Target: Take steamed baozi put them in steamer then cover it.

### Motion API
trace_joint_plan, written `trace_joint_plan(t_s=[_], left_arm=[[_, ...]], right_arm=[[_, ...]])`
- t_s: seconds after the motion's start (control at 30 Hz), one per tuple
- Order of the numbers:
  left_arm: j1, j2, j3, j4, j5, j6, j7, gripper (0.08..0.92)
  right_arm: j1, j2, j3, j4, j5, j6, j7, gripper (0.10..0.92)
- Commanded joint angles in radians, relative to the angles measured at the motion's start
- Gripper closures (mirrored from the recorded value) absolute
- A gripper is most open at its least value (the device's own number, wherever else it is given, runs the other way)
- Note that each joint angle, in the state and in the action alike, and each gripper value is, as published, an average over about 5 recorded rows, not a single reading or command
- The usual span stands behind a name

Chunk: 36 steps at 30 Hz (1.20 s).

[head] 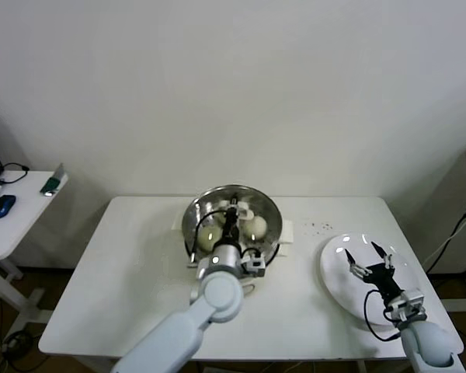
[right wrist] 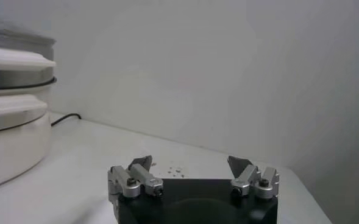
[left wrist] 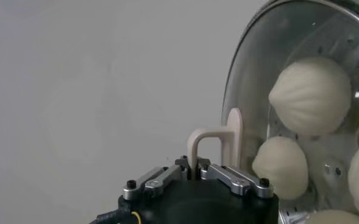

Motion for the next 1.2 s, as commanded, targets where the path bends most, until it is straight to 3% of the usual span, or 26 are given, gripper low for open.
trace_joint_plan(t_s=[0.03,0.6,0.93,1.2], left_arm=[[0.006,0.002,-0.006,0.002,-0.001,0.049,-0.003,0.850],[0.012,0.018,-0.002,-0.018,-0.023,0.049,-0.003,0.822],[0.051,0.068,-0.021,-0.138,-0.052,0.049,-0.001,0.542],[0.122,0.120,-0.049,-0.280,-0.098,0.049,0.003,0.316]], right_arm=[[-0.001,0.003,0.002,-0.003,-0.005,0.003,-0.004,0.203],[-0.007,0.005,0.020,-0.005,-0.010,0.006,-0.014,0.203],[-0.009,0.005,0.022,0.001,-0.010,-0.011,-0.014,0.203],[-0.018,-0.002,0.021,0.040,-0.073,-0.126,0.044,0.203]])
